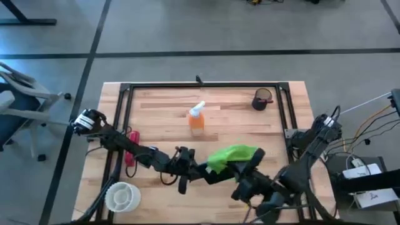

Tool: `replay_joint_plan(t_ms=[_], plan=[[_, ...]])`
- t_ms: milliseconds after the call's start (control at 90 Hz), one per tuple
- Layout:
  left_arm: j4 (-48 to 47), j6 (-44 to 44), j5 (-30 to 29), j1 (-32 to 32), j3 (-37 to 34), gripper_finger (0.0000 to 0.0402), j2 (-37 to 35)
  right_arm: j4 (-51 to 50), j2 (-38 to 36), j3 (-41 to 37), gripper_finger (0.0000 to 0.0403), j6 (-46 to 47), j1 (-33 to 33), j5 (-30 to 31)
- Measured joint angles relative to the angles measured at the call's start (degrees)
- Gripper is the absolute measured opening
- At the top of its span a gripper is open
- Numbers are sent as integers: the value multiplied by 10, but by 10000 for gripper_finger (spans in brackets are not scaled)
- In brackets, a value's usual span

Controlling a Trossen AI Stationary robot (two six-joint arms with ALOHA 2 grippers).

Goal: Apply microfiber cloth
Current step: Wipe the front and back of the blue cellphone with the green microfiber cloth

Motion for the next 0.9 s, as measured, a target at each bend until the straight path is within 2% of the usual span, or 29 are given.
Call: replay_joint_plan(t_ms=[167,344,478,611,722,900], plan=[[8,14,-8,2,4,7,0,26,39,0,0,0,-28,-5],[7,30,-15,5,12,7,0,104,77,1,0,-24,-44,-10],[8,34,-5,11,13,7,0,166,90,1,0,-65,-49,-31],[11,43,-6,11,14,7,-1,180,91,1,0,-71,-52,-31],[7,72,-8,8,14,7,-1,180,91,1,0,-71,-52,-10],[-8,107,-1,3,13,7,-1,175,70,-1,0,-88,-30,67]])
